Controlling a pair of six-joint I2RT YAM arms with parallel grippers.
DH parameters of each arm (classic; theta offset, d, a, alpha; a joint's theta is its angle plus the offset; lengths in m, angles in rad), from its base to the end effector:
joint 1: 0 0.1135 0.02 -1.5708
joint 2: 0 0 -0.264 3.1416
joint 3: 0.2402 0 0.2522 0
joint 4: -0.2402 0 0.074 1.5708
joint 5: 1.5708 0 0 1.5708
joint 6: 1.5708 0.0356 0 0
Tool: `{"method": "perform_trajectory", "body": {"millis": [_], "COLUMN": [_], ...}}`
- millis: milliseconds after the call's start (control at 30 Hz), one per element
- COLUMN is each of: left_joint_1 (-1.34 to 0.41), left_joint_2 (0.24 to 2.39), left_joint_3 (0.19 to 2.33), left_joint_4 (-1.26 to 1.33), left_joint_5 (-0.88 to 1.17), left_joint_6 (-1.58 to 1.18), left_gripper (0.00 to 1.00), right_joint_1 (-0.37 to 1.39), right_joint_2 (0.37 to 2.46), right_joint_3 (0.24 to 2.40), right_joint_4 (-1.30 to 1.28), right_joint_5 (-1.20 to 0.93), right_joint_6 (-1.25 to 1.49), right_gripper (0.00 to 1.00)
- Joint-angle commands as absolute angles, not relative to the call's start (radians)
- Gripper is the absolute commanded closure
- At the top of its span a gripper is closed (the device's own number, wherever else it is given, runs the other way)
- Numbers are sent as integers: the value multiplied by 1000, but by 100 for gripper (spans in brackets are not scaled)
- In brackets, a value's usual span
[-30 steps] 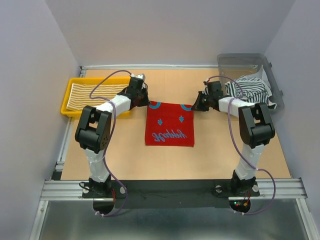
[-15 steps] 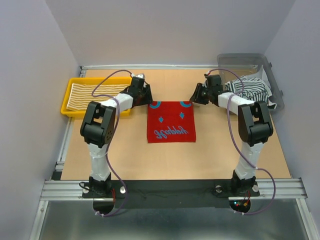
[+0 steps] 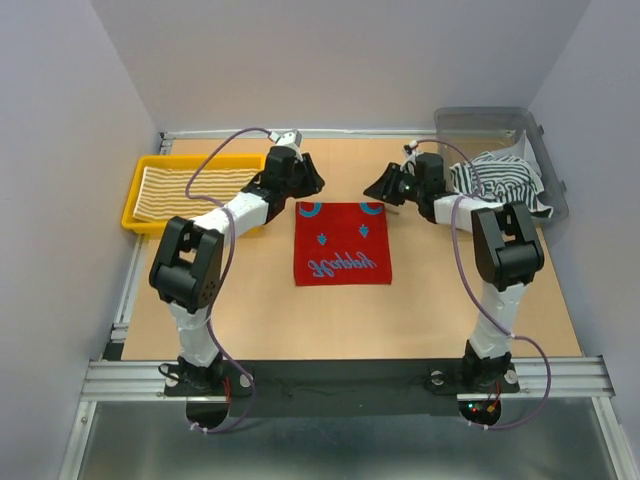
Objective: Fold and stack the towels
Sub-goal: Fold the towel
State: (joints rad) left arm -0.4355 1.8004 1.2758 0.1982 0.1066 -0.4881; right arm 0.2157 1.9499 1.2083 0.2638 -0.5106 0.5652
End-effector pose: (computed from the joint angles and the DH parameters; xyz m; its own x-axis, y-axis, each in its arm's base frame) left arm 0.3844 -0.1831 0.2647 -0.4963 -0.2834 -0.8206 0.3149 0.8221 -0.4743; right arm 0.4184 0.1095 0.1892 -0.7064 0.3236 -0.6296 -0.2751 0.6940 0.6654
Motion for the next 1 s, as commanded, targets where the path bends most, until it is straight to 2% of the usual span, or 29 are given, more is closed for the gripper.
{"method": "perform_trajectory", "body": {"millis": [0,233,467,600,700,833,967], "left_joint_1": [-426,-388,-350,-350,-354,-377,-417], "left_joint_2": [1909,2020,2022,1970,1906,1809,1700], "left_joint_3": [1241,1194,1132,1144,1170,1177,1164], "left_joint_4": [314,443,486,469,402,304,189], "left_joint_5": [172,163,137,137,114,55,8], "left_joint_6": [-534,-591,-595,-572,-557,-526,-497], "left_gripper": [55,57,57,51,39,29,18], "right_joint_1": [216,198,153,155,163,176,280], "right_joint_2": [2029,2144,2119,2063,2004,1925,1859], "right_joint_3": [1184,1151,1109,1167,1216,1223,1229], "right_joint_4": [500,581,594,432,281,174,11], "right_joint_5": [-580,-509,-456,-453,-390,-344,-225], "right_joint_6": [641,635,609,508,388,298,158], "right_gripper": [60,60,61,61,61,61,60]}}
